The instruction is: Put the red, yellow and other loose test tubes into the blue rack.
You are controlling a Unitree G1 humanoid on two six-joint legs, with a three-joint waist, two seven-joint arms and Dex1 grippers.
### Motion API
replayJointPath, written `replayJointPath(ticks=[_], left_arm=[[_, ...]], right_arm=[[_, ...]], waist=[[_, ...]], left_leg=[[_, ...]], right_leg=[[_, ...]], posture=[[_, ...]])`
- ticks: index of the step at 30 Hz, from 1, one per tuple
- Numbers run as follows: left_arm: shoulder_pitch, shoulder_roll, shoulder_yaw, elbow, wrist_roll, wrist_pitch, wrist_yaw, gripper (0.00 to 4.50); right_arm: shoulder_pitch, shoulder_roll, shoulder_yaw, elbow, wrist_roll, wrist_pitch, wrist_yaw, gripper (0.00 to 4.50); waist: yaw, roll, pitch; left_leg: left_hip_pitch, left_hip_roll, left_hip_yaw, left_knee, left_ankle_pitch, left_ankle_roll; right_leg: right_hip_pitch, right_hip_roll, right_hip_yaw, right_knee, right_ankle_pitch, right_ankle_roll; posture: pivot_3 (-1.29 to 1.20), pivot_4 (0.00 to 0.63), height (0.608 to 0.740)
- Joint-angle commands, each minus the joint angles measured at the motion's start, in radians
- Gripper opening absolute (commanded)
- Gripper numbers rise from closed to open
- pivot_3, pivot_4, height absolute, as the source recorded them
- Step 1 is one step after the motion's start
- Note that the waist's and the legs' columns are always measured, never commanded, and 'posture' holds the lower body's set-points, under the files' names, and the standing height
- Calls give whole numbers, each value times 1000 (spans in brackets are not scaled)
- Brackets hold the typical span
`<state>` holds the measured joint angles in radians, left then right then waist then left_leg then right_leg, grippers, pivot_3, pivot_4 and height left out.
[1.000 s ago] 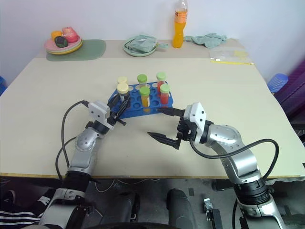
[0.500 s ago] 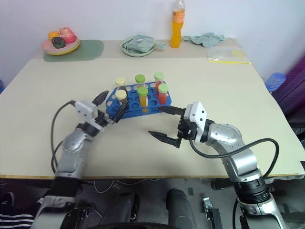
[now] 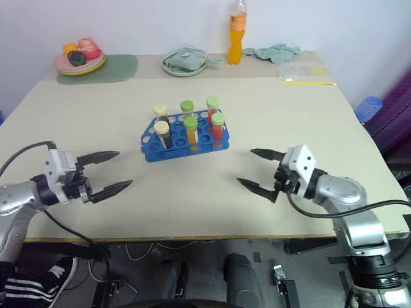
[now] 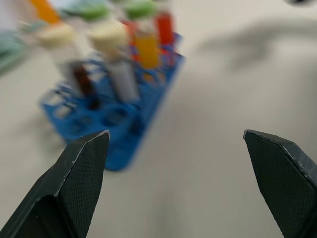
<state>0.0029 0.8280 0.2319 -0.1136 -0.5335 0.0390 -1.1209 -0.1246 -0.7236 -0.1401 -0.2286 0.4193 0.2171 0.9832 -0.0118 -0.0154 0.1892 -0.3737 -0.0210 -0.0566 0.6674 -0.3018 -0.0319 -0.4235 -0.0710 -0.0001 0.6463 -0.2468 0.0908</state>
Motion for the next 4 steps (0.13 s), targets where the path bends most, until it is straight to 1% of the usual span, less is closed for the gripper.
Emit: replayJointPath(ticks=[1, 4], left_arm=[[-17, 7, 52, 49, 2, -56, -44, 4462], [-41, -17, 49, 57, -2, -48, -25, 4462]], right_arm=[[16, -27, -58, 5, 6, -32, 11, 4500], [3, -33, -64, 22, -3, -38, 7, 4500]], waist=[[0, 0, 0], [0, 0, 0]], left_leg=[[0, 0, 0, 0, 0, 0], [0, 0, 0, 0, 0, 0]], right_leg=[[0, 0, 0, 0, 0, 0], [0, 0, 0, 0, 0, 0]], posture=[[0, 150, 740], [0, 150, 740]])
